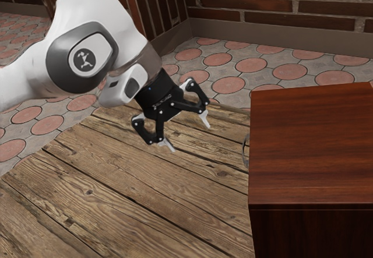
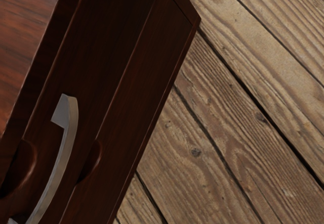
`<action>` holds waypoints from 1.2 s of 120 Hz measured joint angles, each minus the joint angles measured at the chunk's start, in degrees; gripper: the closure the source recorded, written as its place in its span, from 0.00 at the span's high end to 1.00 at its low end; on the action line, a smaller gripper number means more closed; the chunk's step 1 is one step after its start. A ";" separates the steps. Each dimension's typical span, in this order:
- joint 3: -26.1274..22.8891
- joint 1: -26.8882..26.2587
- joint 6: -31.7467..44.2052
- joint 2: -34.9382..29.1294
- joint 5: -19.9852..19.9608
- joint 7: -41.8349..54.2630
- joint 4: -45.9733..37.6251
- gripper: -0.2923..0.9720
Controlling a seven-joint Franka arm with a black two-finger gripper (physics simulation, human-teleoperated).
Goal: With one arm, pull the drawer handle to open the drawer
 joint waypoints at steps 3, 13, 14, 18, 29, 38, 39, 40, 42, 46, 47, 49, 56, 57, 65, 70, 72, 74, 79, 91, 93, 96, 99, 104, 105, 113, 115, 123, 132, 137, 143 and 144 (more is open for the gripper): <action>0.01 -0.13 0.70 0.50 -0.56 1.85 0.04 0.67; 0.01 -0.32 2.80 1.72 -1.75 7.52 0.09 0.61; 0.01 -0.31 3.00 1.88 -1.85 8.07 0.09 0.60; 0.02 -0.24 3.83 2.46 -2.18 10.22 0.14 0.57; -0.03 0.08 5.68 4.12 -2.79 15.53 0.44 0.49; -0.06 0.22 6.82 5.13 -3.62 19.32 0.58 0.45; -0.06 0.23 6.94 5.23 -3.69 19.71 0.59 0.44; -0.06 0.24 7.06 5.31 -3.76 20.10 0.60 0.44; -0.06 0.25 7.28 5.47 -3.90 20.85 0.61 0.43; -0.06 0.28 7.67 5.68 -4.42 22.31 0.62 0.42; -0.06 0.29 7.75 5.73 -4.58 22.66 0.62 0.42; -0.06 0.30 7.92 5.84 -4.87 23.35 0.62 0.42; -0.27 0.57 8.40 6.33 -6.02 25.62 0.63 0.40; -0.37 0.68 8.46 6.38 -6.17 25.93 0.63 0.40; -0.81 1.17 8.86 6.73 -7.29 28.23 0.63 0.39; -0.93 1.30 9.07 6.98 -8.01 29.55 0.63 0.39; -0.95 1.34 9.14 7.08 -8.36 30.05 0.63 0.39; -0.97 1.36 9.20 7.20 -8.68 30.53 0.63 0.39; -1.00 1.38 9.34 7.58 -9.33 31.68 0.68 0.39; -1.02 1.10 9.58 8.49 -10.99 34.11 0.79 0.39; -1.02 0.98 9.61 8.61 -11.30 34.47 0.79 0.39; -1.02 0.77 9.65 8.74 -11.72 34.99 0.80 0.39; -1.02 0.49 9.68 8.82 -12.14 35.48 0.80 0.39; -1.02 -0.05 9.73 8.92 -12.85 36.27 0.80 0.39; -1.02 -0.16 9.74 8.92 -12.98 36.42 0.80 0.39; -0.96 -0.72 9.80 9.00 -13.71 36.74 0.78 0.39; -1.02 -0.62 9.81 9.03 -13.84 36.75 0.76 0.39; -1.21 -0.18 9.87 9.29 -14.22 36.75 0.71 0.38; -1.22 0.04 10.02 9.90 -14.53 36.76 0.66 0.38; -1.16 0.00 10.13 10.24 -14.66 36.75 0.60 0.38; -1.12 -0.04 10.26 10.44 -14.71 36.75 0.56 0.38; -1.11 -0.05 10.28 10.46 -14.72 36.75 0.56 0.38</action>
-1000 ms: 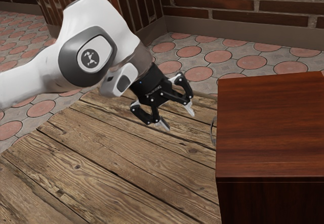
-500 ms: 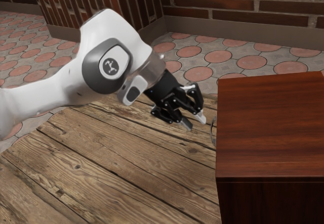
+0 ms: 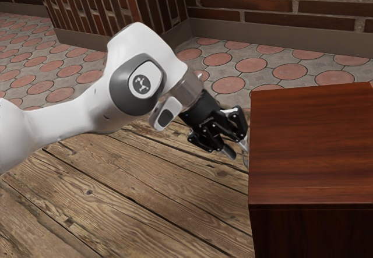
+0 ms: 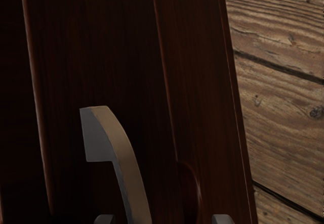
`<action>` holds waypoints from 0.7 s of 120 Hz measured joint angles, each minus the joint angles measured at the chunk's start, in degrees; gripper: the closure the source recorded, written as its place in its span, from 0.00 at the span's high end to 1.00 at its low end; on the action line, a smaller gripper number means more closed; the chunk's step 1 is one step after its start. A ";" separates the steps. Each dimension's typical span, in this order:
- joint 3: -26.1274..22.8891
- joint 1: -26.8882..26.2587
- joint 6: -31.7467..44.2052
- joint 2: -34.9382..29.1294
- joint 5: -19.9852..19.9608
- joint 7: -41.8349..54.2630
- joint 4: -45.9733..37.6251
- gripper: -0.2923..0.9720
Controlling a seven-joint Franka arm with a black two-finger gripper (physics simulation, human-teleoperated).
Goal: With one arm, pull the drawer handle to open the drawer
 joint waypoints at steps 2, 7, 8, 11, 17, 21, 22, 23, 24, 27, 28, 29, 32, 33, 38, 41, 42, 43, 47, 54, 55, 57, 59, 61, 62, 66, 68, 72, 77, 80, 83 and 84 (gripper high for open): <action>0.00 -0.01 0.04 0.03 0.00 0.00 -0.01 0.38; 0.02 -0.05 0.19 0.10 0.06 0.00 -0.04 0.37; 0.03 -0.07 0.22 0.12 0.08 0.00 -0.05 0.37; 0.08 -0.14 0.32 0.17 0.13 0.00 -0.11 0.36; 0.18 -0.32 0.51 0.09 0.08 0.01 -0.39 0.33; 0.27 -0.50 0.63 -0.16 -0.02 0.01 -0.82 0.31; 0.27 -0.53 0.65 -0.23 -0.04 0.01 -0.93 0.30; 0.31 -0.56 0.68 -0.30 -0.07 0.02 -1.06 0.29; 0.32 -0.58 0.71 -0.36 -0.09 0.02 -1.18 0.29; 0.33 -0.54 0.78 -0.54 -0.15 0.02 -1.52 0.28; 0.32 -0.50 0.80 -0.60 -0.15 0.01 -1.65 0.28; 0.32 -0.45 0.82 -0.67 -0.15 0.01 -1.78 0.27; 0.36 -0.35 0.87 -0.96 -0.10 0.00 -2.16 0.27; 0.37 -0.31 0.88 -1.09 -0.07 0.00 -2.32 0.27; 0.41 -0.07 0.94 -1.77 0.10 0.00 -2.99 0.25; 0.52 0.05 0.97 -2.32 0.22 0.00 -3.52 0.24; 0.49 0.16 0.97 -2.49 0.25 0.00 -3.68 0.24; 0.56 0.17 0.98 -2.70 0.29 -0.01 -3.88 0.23; 0.76 0.32 1.01 -3.52 0.40 0.00 -4.65 0.22; 0.60 1.31 1.07 -5.05 0.45 0.01 -6.31 0.20; 0.54 1.51 1.07 -5.26 0.45 0.01 -6.57 0.20; 0.66 1.68 1.09 -5.63 0.44 0.02 -7.04 0.20; 0.75 1.84 1.11 -5.93 0.42 0.02 -7.47 0.20; 0.84 1.99 1.12 -6.17 0.43 0.02 -7.86 0.20; 0.87 2.06 1.12 -6.28 0.43 0.02 -8.03 0.20; 1.03 2.33 1.14 -6.72 0.45 0.01 -8.71 0.20; 1.05 2.48 1.15 -6.89 0.47 0.01 -9.00 0.20; 1.18 2.71 1.16 -7.15 0.47 0.02 -9.52 0.23; 1.17 3.07 1.17 -7.46 0.52 0.01 -9.98 0.23; 1.08 3.46 1.16 -7.87 0.57 0.01 -10.43 0.24; 1.13 3.80 1.16 -8.26 0.60 0.02 -10.94 0.24; 1.21 3.83 1.17 -8.36 0.60 0.02 -11.09 0.24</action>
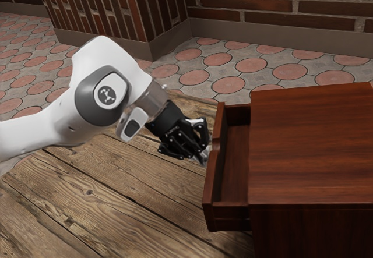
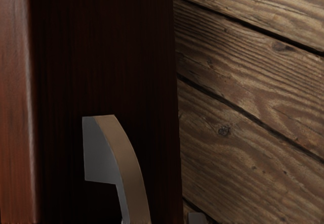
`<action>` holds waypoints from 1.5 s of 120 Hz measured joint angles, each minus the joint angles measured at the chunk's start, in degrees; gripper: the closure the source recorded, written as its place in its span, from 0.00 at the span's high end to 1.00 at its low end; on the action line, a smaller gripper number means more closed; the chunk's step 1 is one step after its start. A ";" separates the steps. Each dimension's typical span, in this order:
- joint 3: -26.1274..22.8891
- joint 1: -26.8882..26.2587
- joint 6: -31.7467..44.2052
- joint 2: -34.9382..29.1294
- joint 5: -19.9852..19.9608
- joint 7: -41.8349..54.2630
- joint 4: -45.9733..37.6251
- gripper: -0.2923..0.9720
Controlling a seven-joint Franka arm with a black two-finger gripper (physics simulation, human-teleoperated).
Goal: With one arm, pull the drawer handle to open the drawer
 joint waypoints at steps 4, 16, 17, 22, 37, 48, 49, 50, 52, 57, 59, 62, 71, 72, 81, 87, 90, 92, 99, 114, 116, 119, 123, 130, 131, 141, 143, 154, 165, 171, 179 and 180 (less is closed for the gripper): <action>0.21 0.17 0.04 -0.35 -0.02 0.03 -0.59 0.23; 0.25 1.67 0.01 -2.08 0.29 -0.03 -2.45 0.26; 0.21 1.86 0.00 -2.26 0.31 -0.02 -2.60 0.26; 0.08 2.80 -0.03 -3.16 0.45 -0.03 -3.30 0.24; 0.49 4.98 -0.10 -5.91 1.50 -0.04 -5.24 0.20; 1.51 5.15 -0.09 -7.15 1.72 0.01 -6.40 0.18; 1.56 5.19 -0.08 -7.19 1.71 0.01 -6.46 0.18; 1.61 5.17 -0.08 -7.23 1.69 0.01 -6.52 0.17; 1.68 5.25 -0.06 -7.30 1.67 0.01 -6.68 0.18; 1.87 5.30 -0.02 -7.40 1.63 0.02 -7.04 0.18; 1.99 5.27 0.00 -7.44 1.60 0.03 -7.15 0.17; 2.19 5.20 0.03 -7.52 1.50 0.04 -7.30 0.17; 2.55 5.29 0.07 -7.95 1.48 0.01 -7.80 0.15; 2.57 5.31 0.07 -8.00 1.50 0.01 -7.86 0.15; 3.48 5.29 0.07 -8.47 1.67 0.01 -8.48 0.17; 3.75 5.21 0.06 -8.86 1.99 0.01 -8.80 0.17; 3.83 5.21 0.05 -8.94 2.15 0.00 -8.89 0.18; 3.89 5.17 0.04 -8.98 2.24 0.00 -8.93 0.18; 4.03 5.11 -0.01 -9.05 2.55 -0.01 -8.99 0.20; 4.29 5.02 -0.17 -9.13 3.12 -0.03 -8.95 0.24; 4.29 5.00 -0.20 -9.14 3.19 -0.03 -8.93 0.26; 4.32 4.95 -0.24 -9.16 3.26 -0.03 -8.91 0.27; 4.44 4.85 -0.31 -9.22 3.47 -0.05 -8.88 0.29; 4.78 4.75 -0.38 -9.46 3.59 -0.03 -8.82 0.31; 4.81 4.85 -0.39 -9.54 3.60 -0.03 -8.81 0.31; 5.16 5.38 -0.47 -10.46 3.48 -0.02 -8.73 0.37; 5.30 5.41 -0.50 -10.71 3.46 -0.02 -8.72 0.38; 5.88 5.38 -0.90 -12.44 3.37 -0.02 -8.66 0.42; 6.73 5.16 -1.80 -13.02 4.07 -0.06 -7.57 0.44; 6.74 4.81 -2.61 -12.82 6.67 -0.89 -5.73 0.45; 6.71 4.57 -4.72 -11.92 11.08 -3.51 -2.05 0.47; 6.67 4.51 -5.15 -11.68 11.77 -3.99 -1.28 0.47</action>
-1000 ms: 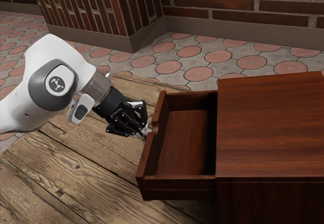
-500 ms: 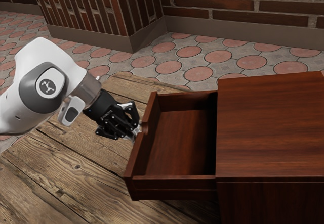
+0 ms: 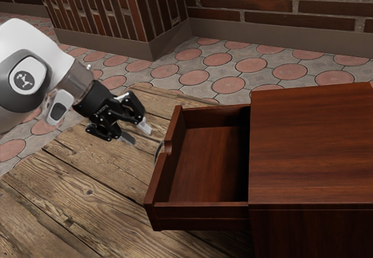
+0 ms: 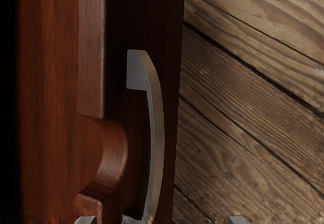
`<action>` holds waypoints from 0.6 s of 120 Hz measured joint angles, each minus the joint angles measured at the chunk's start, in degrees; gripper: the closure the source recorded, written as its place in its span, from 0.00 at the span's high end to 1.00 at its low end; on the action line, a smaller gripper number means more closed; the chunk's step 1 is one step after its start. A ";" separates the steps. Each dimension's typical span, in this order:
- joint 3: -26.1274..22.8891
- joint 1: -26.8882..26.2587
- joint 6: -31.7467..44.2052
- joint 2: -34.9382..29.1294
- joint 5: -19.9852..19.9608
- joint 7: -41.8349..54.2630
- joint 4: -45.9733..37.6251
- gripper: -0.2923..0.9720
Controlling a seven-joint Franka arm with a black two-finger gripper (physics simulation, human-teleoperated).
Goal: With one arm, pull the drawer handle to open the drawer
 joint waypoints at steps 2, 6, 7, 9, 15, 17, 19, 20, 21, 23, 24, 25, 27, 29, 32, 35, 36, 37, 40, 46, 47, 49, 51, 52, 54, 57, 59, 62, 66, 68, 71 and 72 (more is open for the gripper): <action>-0.11 -0.17 -0.95 0.59 1.40 -1.02 1.72 0.48; -0.31 -0.76 -3.19 2.00 4.15 -3.27 5.69 0.50; -0.35 -0.94 -3.88 2.47 4.82 -3.91 6.96 0.51; -0.41 -1.27 -5.27 3.32 6.06 -5.20 9.26 0.53; -0.49 -1.82 -9.59 5.55 8.97 -9.44 15.27 0.58; -0.49 -1.89 -11.08 6.22 9.81 -10.97 17.12 0.60; -0.52 -1.94 -12.58 6.87 10.78 -12.54 18.96 0.61; -0.54 -1.97 -13.32 7.17 11.29 -13.33 19.83 0.62; -0.60 -1.97 -14.07 7.48 11.82 -14.14 20.73 0.62; -0.97 -1.78 -15.70 8.27 12.96 -15.84 22.96 0.63; -1.16 -1.75 -16.53 8.67 13.52 -16.70 24.08 0.64; -1.35 -1.74 -17.37 9.10 14.05 -17.61 25.21 0.64; -1.63 -1.85 -18.94 9.80 15.01 -19.46 27.10 0.65; -1.85 -2.02 -20.41 10.32 15.87 -21.34 28.58 0.66; -2.04 -2.30 -22.46 10.83 16.93 -24.48 30.16 0.67; -2.15 -2.49 -24.39 11.14 17.81 -27.77 31.15 0.68; -2.18 -2.52 -25.00 11.22 18.06 -28.86 31.40 0.69; -2.18 -2.56 -25.59 11.27 18.30 -29.93 31.60 0.69; -2.09 -2.63 -27.20 11.40 18.88 -33.06 32.06 0.70; -1.85 -2.18 -29.83 11.70 19.62 -38.94 32.53 0.71; -1.81 -2.05 -30.20 11.78 19.70 -39.88 32.58 0.72; -1.75 -1.72 -30.91 11.92 19.84 -41.71 32.65 0.72; -1.80 -1.32 -31.56 12.00 19.96 -43.50 32.69 0.72; -1.83 -1.13 -31.87 12.03 20.01 -44.38 32.72 0.73; -1.96 -0.70 -32.44 12.11 20.12 -46.10 32.75 0.73; -2.09 -0.26 -33.22 12.12 20.24 -48.58 32.78 0.73; -2.08 -0.15 -33.68 12.11 20.30 -50.17 32.79 0.74; -1.96 -0.16 -34.32 12.06 20.39 -52.46 32.81 0.74; -1.86 -0.18 -35.07 12.04 20.62 -55.36 32.82 0.74; -1.82 -0.20 -35.39 12.04 20.72 -56.75 32.83 0.75; -1.76 -0.27 -35.84 12.04 20.84 -58.76 32.83 0.75; -1.74 -0.30 -35.97 12.04 20.88 -59.42 32.83 0.75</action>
